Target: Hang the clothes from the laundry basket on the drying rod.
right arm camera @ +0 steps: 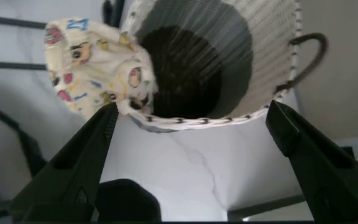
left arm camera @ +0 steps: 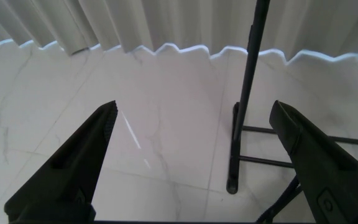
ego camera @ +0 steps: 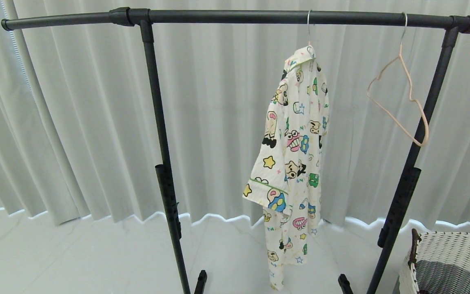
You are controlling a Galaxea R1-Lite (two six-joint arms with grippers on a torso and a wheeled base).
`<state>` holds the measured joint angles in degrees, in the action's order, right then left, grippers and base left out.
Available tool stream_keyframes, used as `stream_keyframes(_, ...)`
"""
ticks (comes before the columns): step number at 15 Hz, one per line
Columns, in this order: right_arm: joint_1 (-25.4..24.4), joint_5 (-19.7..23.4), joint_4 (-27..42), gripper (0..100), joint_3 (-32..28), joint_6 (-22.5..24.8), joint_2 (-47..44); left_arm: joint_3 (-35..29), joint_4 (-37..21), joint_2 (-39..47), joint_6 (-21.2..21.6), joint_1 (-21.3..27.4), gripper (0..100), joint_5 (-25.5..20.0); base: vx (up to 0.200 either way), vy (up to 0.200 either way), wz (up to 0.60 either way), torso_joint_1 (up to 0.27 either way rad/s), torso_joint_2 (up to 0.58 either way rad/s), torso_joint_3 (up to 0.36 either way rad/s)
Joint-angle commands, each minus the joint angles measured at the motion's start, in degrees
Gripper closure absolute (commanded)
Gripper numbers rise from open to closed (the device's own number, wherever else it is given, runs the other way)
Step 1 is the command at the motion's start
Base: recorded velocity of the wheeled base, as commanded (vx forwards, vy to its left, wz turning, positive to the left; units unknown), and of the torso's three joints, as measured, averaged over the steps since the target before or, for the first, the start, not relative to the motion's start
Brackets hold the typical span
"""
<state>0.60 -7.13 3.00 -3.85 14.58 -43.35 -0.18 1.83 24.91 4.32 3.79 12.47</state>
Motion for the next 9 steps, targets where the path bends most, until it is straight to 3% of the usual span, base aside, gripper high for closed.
stream_keyframes(1,-2.4,3.3,-0.4,0,-3.4,2.6,-8.4,0.0,0.0,0.0,0.0,0.0,0,0.0,0.0,0.0,0.0,0.0,0.0,0.0)
stream_keyframes(5,-8.5,3.4,-9.2,0,-7.7,4.4,-29.5,0.0,0.0,1.5,0.0,0.1,0,0.0,0.0,0.0,0.0,0.0,0.0,0.0)
stream_keyframes(9,-12.1,-1.3,-15.9,0,-7.6,4.5,-46.0,0.0,-0.1,1.8,0.0,0.1,0,0.0,0.0,0.0,0.0,0.0,0.0,0.0)
